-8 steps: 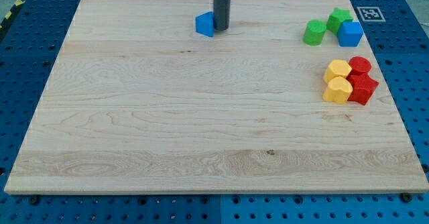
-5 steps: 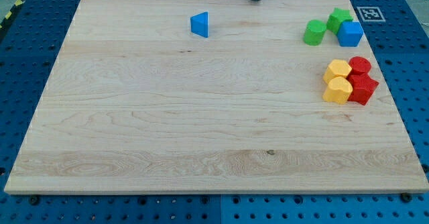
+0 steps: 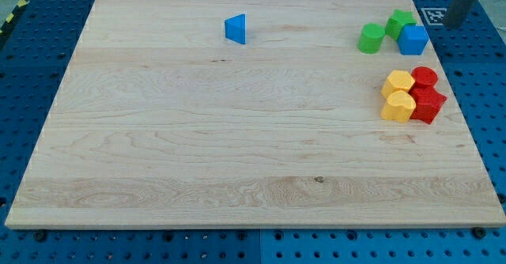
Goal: Slide blue cube below green circle
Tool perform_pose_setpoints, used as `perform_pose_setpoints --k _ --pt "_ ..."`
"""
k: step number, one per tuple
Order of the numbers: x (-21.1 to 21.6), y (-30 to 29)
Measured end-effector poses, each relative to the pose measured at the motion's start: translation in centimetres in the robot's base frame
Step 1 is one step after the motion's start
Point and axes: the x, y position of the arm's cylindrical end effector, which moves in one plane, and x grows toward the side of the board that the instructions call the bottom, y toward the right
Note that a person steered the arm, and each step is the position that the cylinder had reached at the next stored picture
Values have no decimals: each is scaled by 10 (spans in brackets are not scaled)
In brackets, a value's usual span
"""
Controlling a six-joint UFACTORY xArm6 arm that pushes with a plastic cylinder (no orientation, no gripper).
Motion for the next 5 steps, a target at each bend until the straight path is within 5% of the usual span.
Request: perform_pose_setpoints --k 2,5 --pt "84 -85" --pt "27 6"
